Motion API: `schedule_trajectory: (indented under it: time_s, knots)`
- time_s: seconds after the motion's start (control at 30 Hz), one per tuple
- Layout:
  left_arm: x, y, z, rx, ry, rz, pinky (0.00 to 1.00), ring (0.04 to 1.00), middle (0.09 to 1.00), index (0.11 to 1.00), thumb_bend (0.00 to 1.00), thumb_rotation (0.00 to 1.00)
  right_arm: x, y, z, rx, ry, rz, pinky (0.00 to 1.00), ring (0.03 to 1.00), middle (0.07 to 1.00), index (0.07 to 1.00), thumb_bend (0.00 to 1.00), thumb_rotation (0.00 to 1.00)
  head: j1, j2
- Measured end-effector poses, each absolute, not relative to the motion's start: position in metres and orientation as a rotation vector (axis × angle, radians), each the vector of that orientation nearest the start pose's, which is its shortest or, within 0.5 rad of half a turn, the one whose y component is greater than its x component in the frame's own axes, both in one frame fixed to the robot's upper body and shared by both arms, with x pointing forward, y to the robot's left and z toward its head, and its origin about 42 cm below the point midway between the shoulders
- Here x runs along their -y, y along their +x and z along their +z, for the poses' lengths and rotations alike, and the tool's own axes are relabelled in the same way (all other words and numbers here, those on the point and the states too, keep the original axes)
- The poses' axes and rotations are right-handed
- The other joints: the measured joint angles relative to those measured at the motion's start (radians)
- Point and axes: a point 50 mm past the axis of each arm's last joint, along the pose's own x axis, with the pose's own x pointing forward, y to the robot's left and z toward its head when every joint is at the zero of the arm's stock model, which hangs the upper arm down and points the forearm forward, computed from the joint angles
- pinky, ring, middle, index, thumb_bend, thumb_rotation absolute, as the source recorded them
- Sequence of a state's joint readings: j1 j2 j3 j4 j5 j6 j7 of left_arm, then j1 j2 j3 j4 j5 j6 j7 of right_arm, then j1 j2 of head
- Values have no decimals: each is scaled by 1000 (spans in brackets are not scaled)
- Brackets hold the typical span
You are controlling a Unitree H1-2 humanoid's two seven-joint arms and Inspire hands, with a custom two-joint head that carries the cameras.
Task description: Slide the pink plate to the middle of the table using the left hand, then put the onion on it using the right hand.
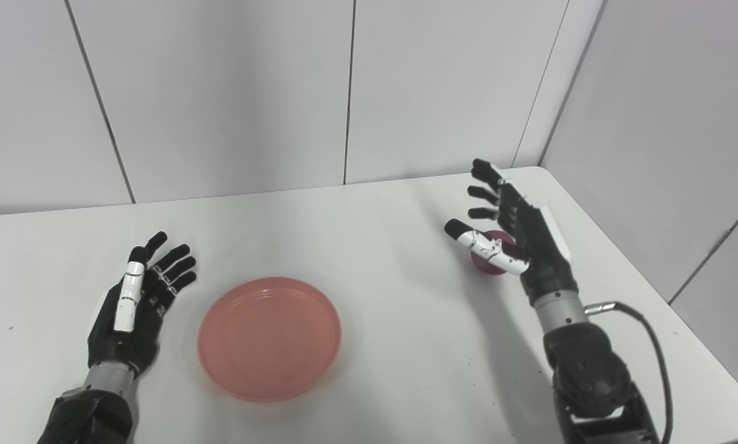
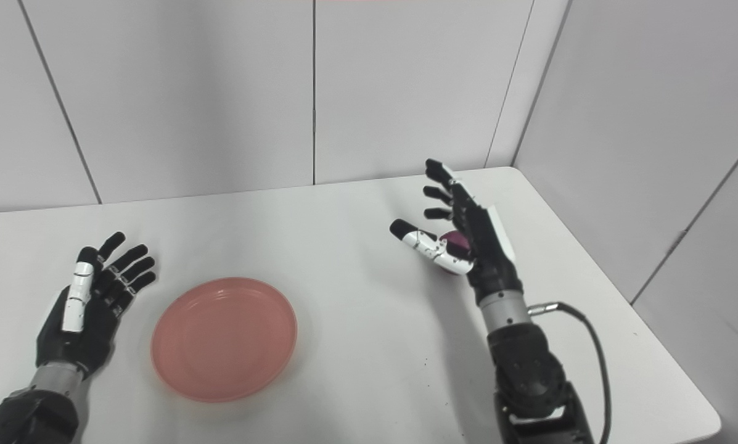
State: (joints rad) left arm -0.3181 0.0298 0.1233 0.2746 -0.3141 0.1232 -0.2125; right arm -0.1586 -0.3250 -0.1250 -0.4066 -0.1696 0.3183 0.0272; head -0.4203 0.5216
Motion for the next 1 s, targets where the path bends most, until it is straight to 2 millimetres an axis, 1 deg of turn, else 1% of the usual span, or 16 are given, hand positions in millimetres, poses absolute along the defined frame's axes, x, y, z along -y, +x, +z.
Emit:
schedule_trajectory:
  time_s: [0.07, 0.17, 0.23, 0.27, 0.3, 0.37, 0.5, 0.57, 0.6, 0.63, 0.67, 0.7, 0.77, 0.87, 1.0]
  knots:
    - [-215, 384, 118, -46, -318, -191, 810, 798, 797, 878, 722, 760, 316, 309, 257, 222, -567, -112, 722, 836, 899, 909, 968, 425, 3, 0]
    - [-215, 385, 118, -45, -318, -191, 799, 784, 783, 866, 728, 748, 327, 314, 268, 177, -708, -92, 685, 789, 875, 881, 993, 352, 6, -3]
    - [-215, 385, 118, -45, -318, -190, 814, 783, 784, 870, 721, 764, 331, 318, 275, 170, -761, -85, 667, 777, 871, 866, 1000, 295, 6, -5]
    - [-215, 385, 118, -45, -317, -189, 815, 783, 784, 871, 720, 765, 333, 321, 278, 156, -793, -82, 667, 777, 871, 865, 1000, 290, 6, -5]
    - [-215, 385, 118, -44, -316, -189, 813, 783, 784, 870, 724, 763, 335, 323, 281, 143, -812, -76, 675, 786, 874, 860, 1000, 261, 6, -5]
    - [-215, 385, 118, -44, -316, -190, 813, 785, 785, 870, 730, 759, 336, 326, 283, 127, -846, -66, 683, 796, 877, 856, 1000, 242, 9, -2]
    - [-214, 385, 118, -44, -315, -191, 801, 784, 783, 862, 737, 755, 336, 333, 283, 95, -917, -44, 702, 853, 899, 850, 1000, 189, 11, -2]
    - [-214, 385, 118, -43, -313, -191, 800, 784, 783, 862, 736, 758, 337, 336, 284, 74, -969, -36, 705, 862, 901, 846, 1000, 175, 17, -2]
    - [-214, 385, 118, -43, -313, -191, 807, 788, 786, 863, 726, 763, 337, 337, 284, 69, -999, -37, 653, 853, 899, 848, 1000, 202, 21, -2]
    - [-215, 385, 118, -42, -313, -188, 809, 789, 787, 863, 723, 765, 335, 340, 285, 57, -1069, -27, 640, 850, 899, 848, 1000, 209, 21, -2]
    - [-214, 385, 118, -43, -313, -185, 813, 791, 787, 864, 718, 767, 335, 344, 286, 42, -1146, -24, 593, 825, 890, 845, 1000, 210, 21, -2]
    - [-214, 385, 118, -43, -314, -184, 816, 792, 787, 864, 716, 768, 336, 347, 287, 27, -1208, -18, 572, 812, 885, 844, 1000, 212, 23, -2]
    - [-213, 385, 119, -41, -315, -186, 808, 791, 788, 873, 720, 770, 339, 351, 292, 12, -1315, -26, 556, 803, 878, 837, 1000, 201, 23, 2]
    - [-213, 385, 119, -39, -313, -187, 807, 791, 787, 878, 719, 773, 340, 358, 297, -6, -1393, -41, 542, 793, 870, 825, 1000, 192, 23, 2]
    - [-212, 384, 120, -39, -306, -189, 813, 792, 788, 885, 712, 774, 339, 361, 291, -64, -1470, -19, 529, 788, 863, 819, 1000, 173, 23, 3]
